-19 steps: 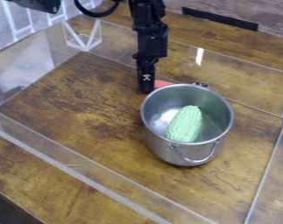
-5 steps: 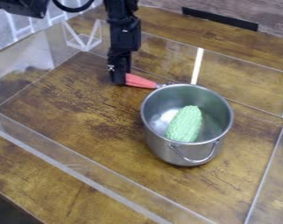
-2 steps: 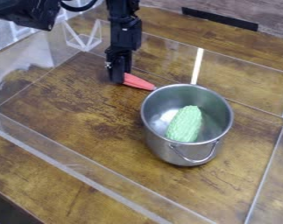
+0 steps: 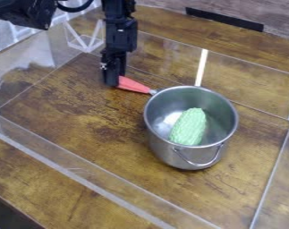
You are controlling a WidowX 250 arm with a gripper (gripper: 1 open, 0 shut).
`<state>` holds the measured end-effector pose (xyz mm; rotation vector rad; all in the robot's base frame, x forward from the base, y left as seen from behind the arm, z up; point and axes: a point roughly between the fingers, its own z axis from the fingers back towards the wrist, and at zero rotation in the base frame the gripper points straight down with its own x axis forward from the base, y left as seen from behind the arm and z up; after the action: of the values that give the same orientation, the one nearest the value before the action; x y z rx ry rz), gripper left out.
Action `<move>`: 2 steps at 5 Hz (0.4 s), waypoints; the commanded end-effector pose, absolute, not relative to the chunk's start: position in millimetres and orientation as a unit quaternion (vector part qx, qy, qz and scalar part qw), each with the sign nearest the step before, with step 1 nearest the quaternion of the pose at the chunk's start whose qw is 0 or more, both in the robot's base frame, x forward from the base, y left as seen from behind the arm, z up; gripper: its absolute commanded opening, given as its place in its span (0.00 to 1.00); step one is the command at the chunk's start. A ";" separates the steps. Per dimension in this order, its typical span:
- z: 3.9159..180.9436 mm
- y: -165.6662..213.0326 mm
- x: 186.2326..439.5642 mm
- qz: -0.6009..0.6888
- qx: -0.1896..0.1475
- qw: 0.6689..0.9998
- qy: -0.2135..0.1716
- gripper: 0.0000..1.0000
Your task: Move the orange spoon to the left
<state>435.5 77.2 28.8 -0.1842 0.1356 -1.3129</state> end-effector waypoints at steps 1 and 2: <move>79.5 93.1 432.5 -0.585 -0.057 0.808 0.045 0.00; 95.0 94.3 424.8 -0.578 -0.057 0.812 0.054 0.00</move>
<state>420.3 85.9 41.2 -0.2170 0.2093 -1.2430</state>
